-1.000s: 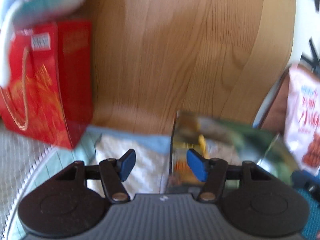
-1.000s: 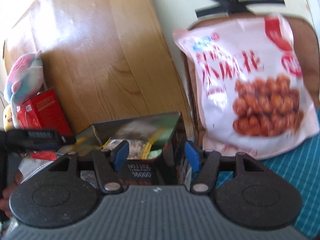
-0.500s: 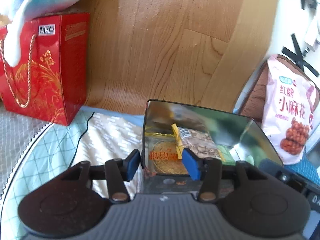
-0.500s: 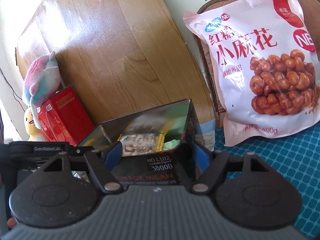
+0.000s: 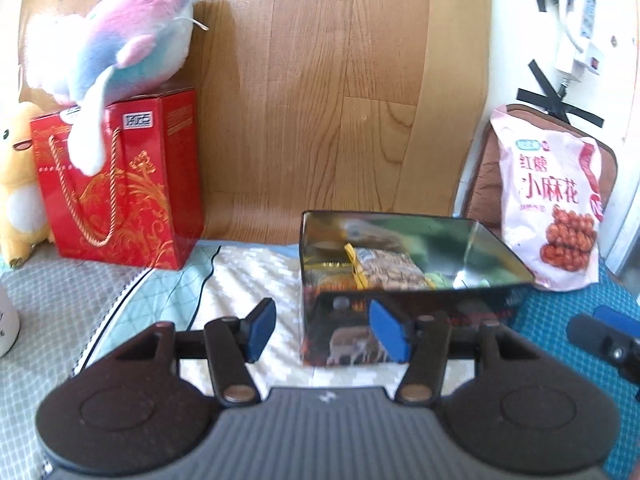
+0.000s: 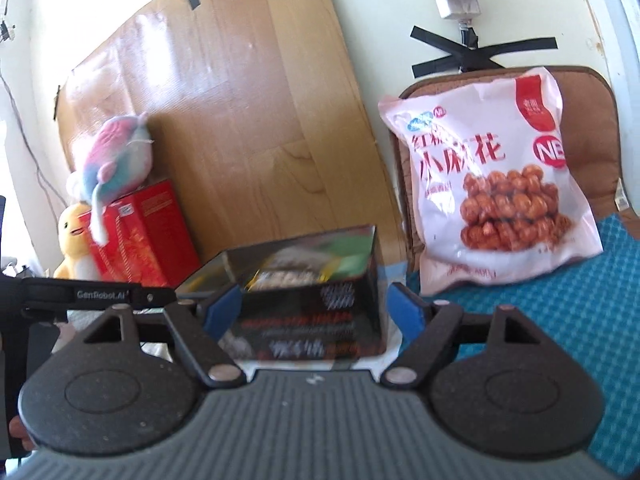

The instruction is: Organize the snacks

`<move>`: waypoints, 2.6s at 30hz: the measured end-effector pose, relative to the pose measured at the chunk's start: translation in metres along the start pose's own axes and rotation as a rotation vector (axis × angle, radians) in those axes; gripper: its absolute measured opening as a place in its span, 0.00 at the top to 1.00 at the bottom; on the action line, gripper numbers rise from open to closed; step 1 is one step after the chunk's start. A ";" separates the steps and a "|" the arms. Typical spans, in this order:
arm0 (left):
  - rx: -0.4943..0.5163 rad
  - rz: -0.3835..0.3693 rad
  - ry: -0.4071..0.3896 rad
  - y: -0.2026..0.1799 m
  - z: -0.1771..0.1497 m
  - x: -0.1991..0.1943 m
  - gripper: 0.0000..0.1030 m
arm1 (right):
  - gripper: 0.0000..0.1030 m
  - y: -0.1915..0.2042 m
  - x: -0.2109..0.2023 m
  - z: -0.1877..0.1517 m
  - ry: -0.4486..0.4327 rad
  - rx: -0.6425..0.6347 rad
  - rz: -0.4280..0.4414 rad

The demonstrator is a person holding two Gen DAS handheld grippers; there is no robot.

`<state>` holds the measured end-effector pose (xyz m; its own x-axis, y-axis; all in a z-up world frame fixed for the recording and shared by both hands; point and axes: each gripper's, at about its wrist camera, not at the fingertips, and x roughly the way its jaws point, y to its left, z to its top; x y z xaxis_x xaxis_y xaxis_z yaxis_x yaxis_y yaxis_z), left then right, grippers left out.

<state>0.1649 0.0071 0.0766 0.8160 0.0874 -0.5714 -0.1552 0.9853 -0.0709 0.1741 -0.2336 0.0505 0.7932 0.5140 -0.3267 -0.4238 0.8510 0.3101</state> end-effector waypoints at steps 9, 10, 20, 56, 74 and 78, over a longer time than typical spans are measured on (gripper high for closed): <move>-0.014 0.008 -0.011 0.019 -0.032 -0.035 0.48 | 0.20 0.016 -0.030 -0.034 0.063 0.031 0.024; -0.020 0.008 -0.011 0.023 -0.036 -0.038 0.48 | 0.20 0.018 -0.033 -0.038 0.074 0.027 0.024; -0.166 0.049 -0.046 0.093 -0.096 -0.070 0.48 | 0.21 0.046 -0.046 -0.081 0.140 -0.036 0.026; -0.176 0.085 -0.105 0.115 -0.123 -0.075 0.38 | 0.47 0.118 -0.027 -0.089 0.330 -0.001 0.332; -0.232 0.040 -0.096 0.126 -0.122 -0.075 0.38 | 0.64 0.136 0.001 -0.088 0.407 -0.068 0.301; -0.197 0.043 -0.084 0.123 -0.121 -0.073 0.38 | 0.67 0.115 -0.028 -0.088 0.375 -0.131 0.254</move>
<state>0.0196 0.1038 0.0108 0.8489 0.1485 -0.5073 -0.2898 0.9334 -0.2116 0.0644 -0.1404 0.0166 0.4547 0.6905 -0.5626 -0.6544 0.6875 0.3148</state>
